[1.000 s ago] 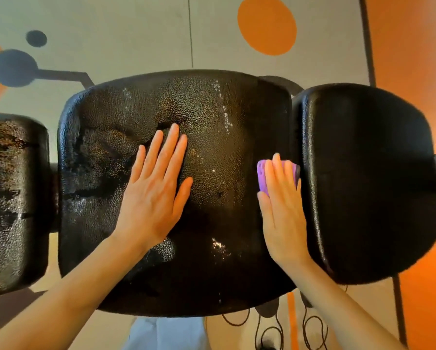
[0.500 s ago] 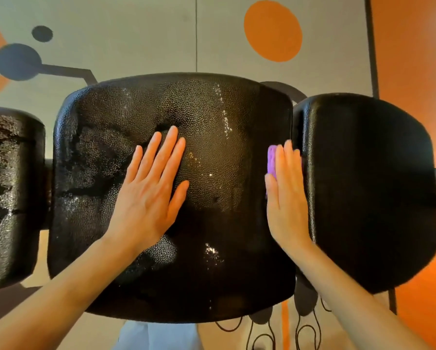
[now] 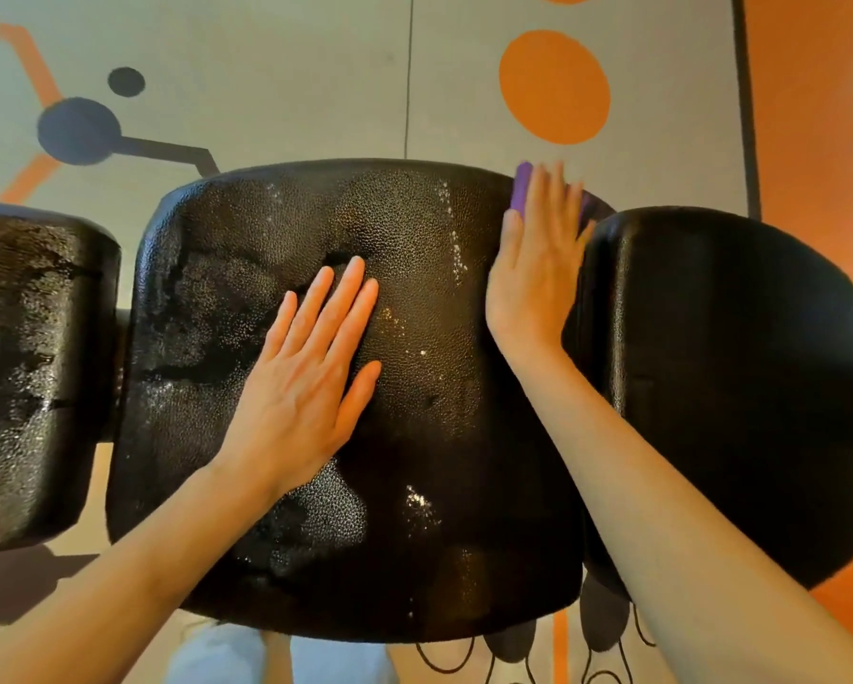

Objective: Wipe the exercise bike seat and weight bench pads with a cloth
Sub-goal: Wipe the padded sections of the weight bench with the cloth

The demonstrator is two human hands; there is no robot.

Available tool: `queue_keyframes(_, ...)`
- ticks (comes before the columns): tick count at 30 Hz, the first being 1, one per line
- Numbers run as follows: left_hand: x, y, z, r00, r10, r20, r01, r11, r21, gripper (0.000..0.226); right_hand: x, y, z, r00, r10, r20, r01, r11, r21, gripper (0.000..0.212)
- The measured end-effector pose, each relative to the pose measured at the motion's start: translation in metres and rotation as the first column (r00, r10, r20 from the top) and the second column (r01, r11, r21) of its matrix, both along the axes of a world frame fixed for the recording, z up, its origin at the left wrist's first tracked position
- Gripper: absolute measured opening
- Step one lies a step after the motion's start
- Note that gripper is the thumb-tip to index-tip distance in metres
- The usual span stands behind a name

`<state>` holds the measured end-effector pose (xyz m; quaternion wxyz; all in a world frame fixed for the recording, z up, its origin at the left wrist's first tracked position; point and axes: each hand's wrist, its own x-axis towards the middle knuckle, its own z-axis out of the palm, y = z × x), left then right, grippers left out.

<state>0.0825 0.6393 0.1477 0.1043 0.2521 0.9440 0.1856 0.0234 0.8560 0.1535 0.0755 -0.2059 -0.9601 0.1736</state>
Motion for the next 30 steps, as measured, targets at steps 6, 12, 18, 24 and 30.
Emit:
queue_keyframes(6, -0.001, -0.014, 0.008, 0.997, 0.072, 0.021, -0.073, 0.995, 0.067, 0.065, -0.02, 0.004, 0.009, 0.837, 0.547, 0.005, -0.547, 0.837, 0.037, 0.049)
queue_keyframes(12, -0.004, -0.037, 0.001, 0.989, 0.144, 0.033, -0.144, 0.99, 0.007, 0.066, -0.022, 0.005, 0.007, 0.995, 0.096, 0.016, -0.096, 0.995, -0.003, 0.051)
queue_keyframes(18, -0.004, -0.037, -0.002, 0.99, 0.144, 0.007, -0.144, 0.99, -0.002, 0.066, -0.047, -0.04, 0.01, 0.846, 0.533, -0.026, -0.533, 0.846, 0.008, 0.041)
queue_keyframes(24, -0.004, -0.035, -0.003, 0.987, 0.161, 0.007, -0.161, 0.987, -0.023, 0.066, -0.039, 0.0, 0.014, 0.998, 0.058, 0.002, -0.058, 0.998, -0.012, 0.058)
queue_keyframes(30, -0.004, -0.036, -0.003, 0.989, 0.151, 0.005, -0.151, 0.988, -0.025, 0.066, -0.053, -0.036, 0.014, 0.894, 0.445, 0.056, -0.445, 0.895, -0.01, 0.047)
